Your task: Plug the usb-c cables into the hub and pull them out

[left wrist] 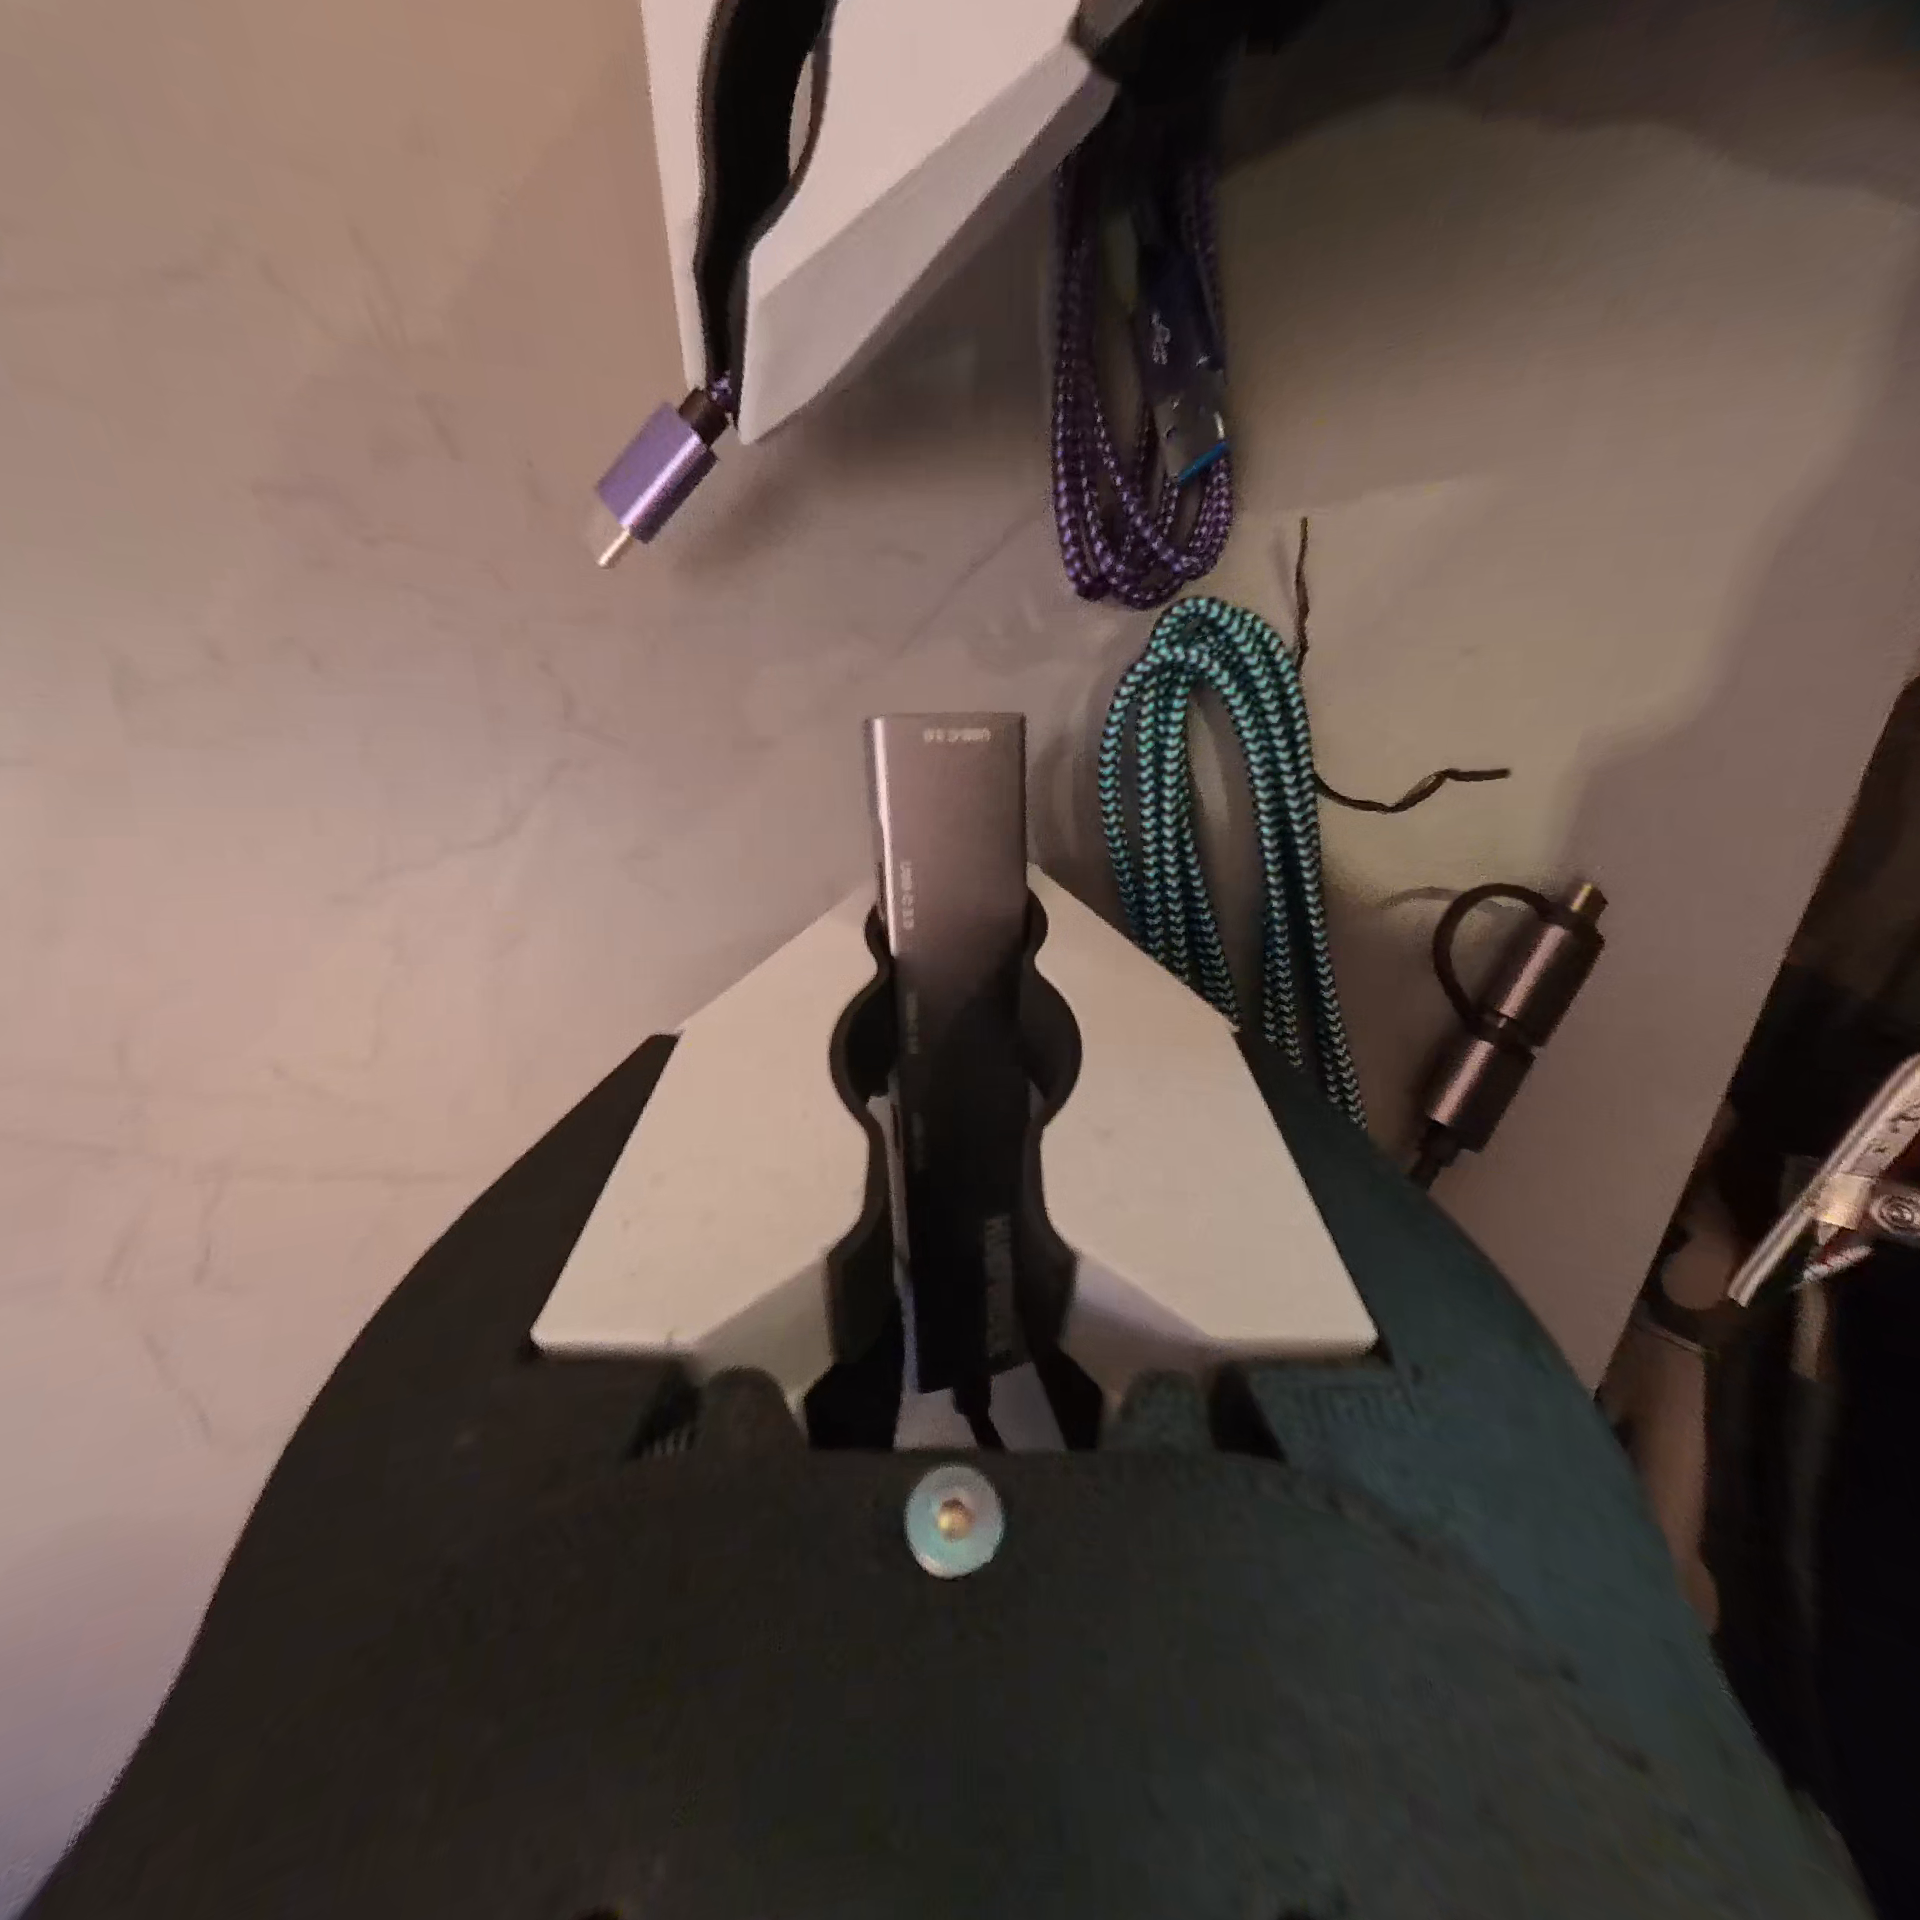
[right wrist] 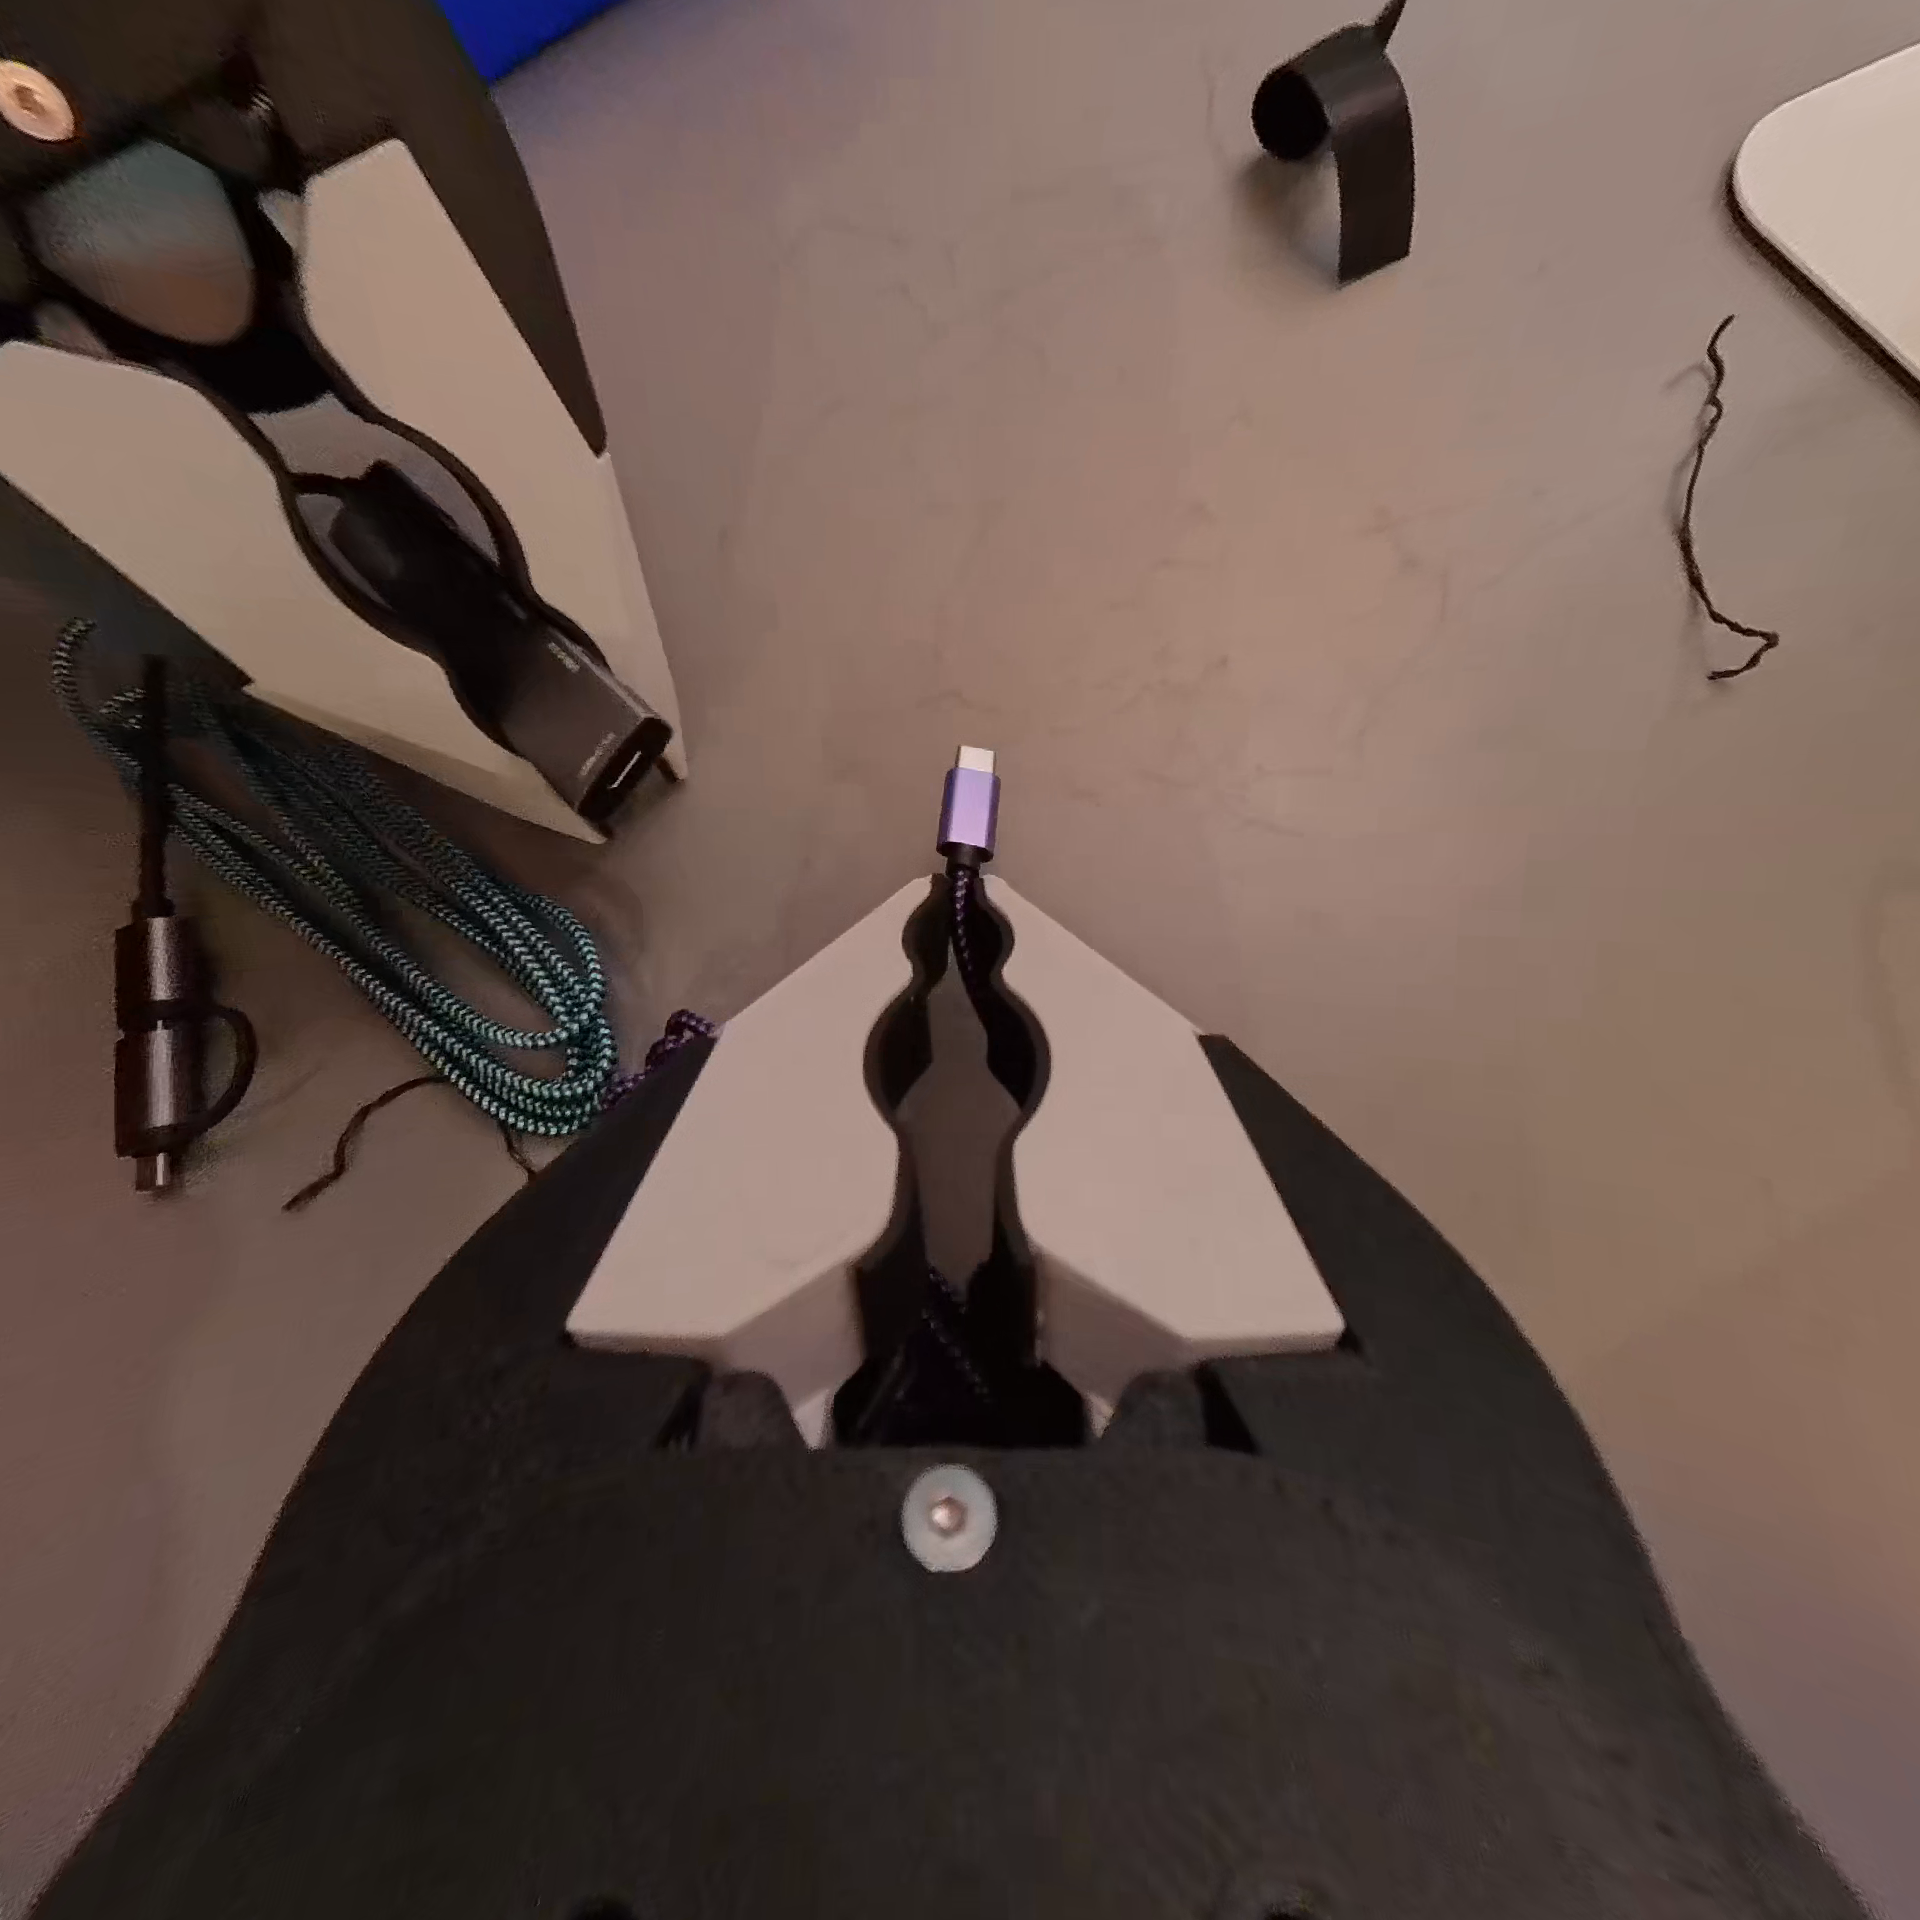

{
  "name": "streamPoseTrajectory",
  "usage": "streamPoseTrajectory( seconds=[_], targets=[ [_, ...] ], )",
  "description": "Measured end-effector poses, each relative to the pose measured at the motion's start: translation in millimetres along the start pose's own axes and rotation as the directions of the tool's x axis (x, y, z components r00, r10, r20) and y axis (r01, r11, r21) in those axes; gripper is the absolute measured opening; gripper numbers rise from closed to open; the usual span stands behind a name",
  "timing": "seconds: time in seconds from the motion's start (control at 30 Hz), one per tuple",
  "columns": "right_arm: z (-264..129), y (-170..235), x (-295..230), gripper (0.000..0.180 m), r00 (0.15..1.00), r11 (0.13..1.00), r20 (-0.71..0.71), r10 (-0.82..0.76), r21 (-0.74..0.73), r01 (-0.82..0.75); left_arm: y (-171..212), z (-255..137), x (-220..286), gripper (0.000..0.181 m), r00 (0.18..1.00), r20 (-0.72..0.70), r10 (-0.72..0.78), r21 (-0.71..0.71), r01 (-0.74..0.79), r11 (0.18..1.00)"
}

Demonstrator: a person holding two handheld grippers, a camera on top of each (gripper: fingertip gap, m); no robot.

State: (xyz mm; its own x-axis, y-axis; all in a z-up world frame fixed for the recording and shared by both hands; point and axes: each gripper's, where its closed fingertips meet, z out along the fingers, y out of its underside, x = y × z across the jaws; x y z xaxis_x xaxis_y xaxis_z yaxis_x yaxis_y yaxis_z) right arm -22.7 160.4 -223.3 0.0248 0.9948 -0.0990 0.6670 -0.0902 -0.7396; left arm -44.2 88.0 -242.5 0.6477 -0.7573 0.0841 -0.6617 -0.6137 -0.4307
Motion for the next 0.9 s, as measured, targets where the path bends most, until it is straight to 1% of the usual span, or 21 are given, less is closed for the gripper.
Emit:
streamPoseTrajectory(
  seconds=[0.07,0.23,0.37,0.43,0.5,0.6,0.63,0.67,0.73,0.77,0.83,0.9],
  targets=[
    [-2,-3,0,0.001,1.000,1.000,0.002,-0.020,0.022,0.020,0,0,0,0.016,1.000,-0.009,-0.006,-0.004,0.006,1.000],
    [-4,-7,-7,0.001,0.998,0.996,0.035,-0.058,0.067,0.056,0,-4,-3,0.032,0.999,-0.022,-0.037,0.024,0.037,0.999],
    [-8,-10,-9,0.001,0.996,0.991,0.036,-0.086,0.111,0.081,-13,-20,3,0.036,0.992,-0.099,-0.078,0.137,0.091,0.986],
    [-12,-15,-11,0.000,0.993,0.983,0.027,-0.117,0.148,0.111,-20,-29,-3,0.037,0.989,-0.100,-0.111,0.199,0.129,0.971],
    [-18,-23,-17,0.000,0.986,0.967,0.030,-0.166,0.201,0.157,-35,-41,-11,0.037,0.974,-0.136,-0.181,0.299,0.215,0.930],
    [-28,-36,-27,0.000,0.966,0.928,-0.009,-0.258,0.277,0.250,-57,-60,-15,0.035,0.910,-0.309,-0.277,0.420,0.392,0.818],
    [-31,-40,-31,0.000,0.958,0.912,-0.020,-0.285,0.302,0.278,-61,-63,-15,0.033,0.884,-0.364,-0.293,0.434,0.439,0.787],
    [-33,-44,-34,0.000,0.951,0.898,-0.034,-0.308,0.321,0.302,-64,-65,-13,0.033,0.864,-0.411,-0.290,0.438,0.466,0.769],
    [-36,-46,-40,0.000,0.934,0.877,-0.051,-0.353,0.331,0.349,-69,-68,-7,0.026,0.835,-0.479,-0.269,0.448,0.497,0.743],
    [-36,-46,-42,0.000,0.925,0.867,-0.062,-0.375,0.329,0.373,-70,-69,-5,0.025,0.827,-0.497,-0.265,0.447,0.505,0.739],
    [-36,-47,-46,0.000,0.910,0.850,-0.068,-0.408,0.334,0.407,-72,-73,-8,0.013,0.815,-0.514,-0.268,0.472,0.530,0.705],
    [-38,-49,-48,0.000,0.901,0.836,-0.084,-0.426,0.344,0.427,-72,-75,-7,0.006,0.786,-0.555,-0.272,0.459,0.562,0.688]
  ],
)
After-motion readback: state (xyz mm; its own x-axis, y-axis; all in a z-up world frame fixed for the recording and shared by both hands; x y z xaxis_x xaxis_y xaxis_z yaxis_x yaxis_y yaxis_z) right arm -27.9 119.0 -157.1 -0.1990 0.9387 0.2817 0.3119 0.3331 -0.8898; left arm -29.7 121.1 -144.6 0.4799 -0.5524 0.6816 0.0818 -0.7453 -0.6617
